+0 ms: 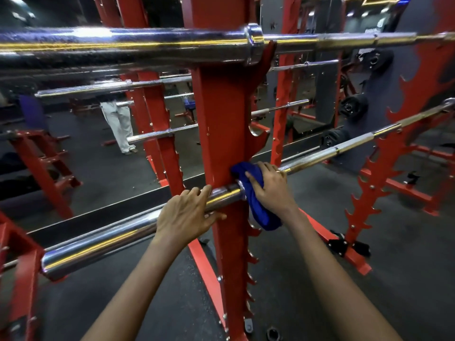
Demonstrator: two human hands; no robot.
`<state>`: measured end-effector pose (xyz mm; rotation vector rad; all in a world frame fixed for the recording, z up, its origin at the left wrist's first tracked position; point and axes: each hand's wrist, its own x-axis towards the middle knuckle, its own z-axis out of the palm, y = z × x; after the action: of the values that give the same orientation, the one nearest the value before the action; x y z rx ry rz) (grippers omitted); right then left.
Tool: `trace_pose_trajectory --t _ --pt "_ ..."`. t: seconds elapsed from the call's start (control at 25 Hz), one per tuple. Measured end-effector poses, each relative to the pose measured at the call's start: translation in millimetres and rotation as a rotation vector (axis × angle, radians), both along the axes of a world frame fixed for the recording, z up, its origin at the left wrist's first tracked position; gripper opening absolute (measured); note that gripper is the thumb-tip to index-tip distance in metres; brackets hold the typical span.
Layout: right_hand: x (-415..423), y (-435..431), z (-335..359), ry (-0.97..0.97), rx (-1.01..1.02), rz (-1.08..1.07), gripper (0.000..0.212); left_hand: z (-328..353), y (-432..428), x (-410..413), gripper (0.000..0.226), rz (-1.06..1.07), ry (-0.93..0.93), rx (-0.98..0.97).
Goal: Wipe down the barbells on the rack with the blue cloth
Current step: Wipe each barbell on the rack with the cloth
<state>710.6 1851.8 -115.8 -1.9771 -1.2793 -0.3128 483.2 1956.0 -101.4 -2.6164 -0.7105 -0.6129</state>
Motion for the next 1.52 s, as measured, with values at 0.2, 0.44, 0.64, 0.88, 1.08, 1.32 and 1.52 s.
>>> trace_pose_trajectory --t 0.2,0.44,0.64,0.88,1.08,1.32,1.52 --pt "37 -1 7 0.006 -0.044 0.006 0.052 6 -5 2 0.062 -0.003 0.016 -0.035" --pt "68 -4 8 0.003 -0.052 -0.263 0.047 5 -3 4 0.057 -0.011 -0.006 -0.037" --pt "39 -17 -25 0.011 0.127 0.154 0.038 3 -5 5 0.062 0.027 -0.001 -0.028" --pt "106 -7 -27 -0.03 0.387 -0.13 0.026 9 -4 6 0.061 0.041 0.006 -0.051" --pt "58 5 -44 -0.168 0.345 0.079 0.039 9 -4 9 0.066 0.125 -0.01 -0.066" --pt "147 -4 -29 -0.166 0.46 0.136 0.031 4 -9 9 0.077 0.169 -0.044 -0.016" --pt "96 16 -40 -0.027 0.527 -0.138 0.028 -6 -15 13 0.074 0.19 -0.085 0.005"
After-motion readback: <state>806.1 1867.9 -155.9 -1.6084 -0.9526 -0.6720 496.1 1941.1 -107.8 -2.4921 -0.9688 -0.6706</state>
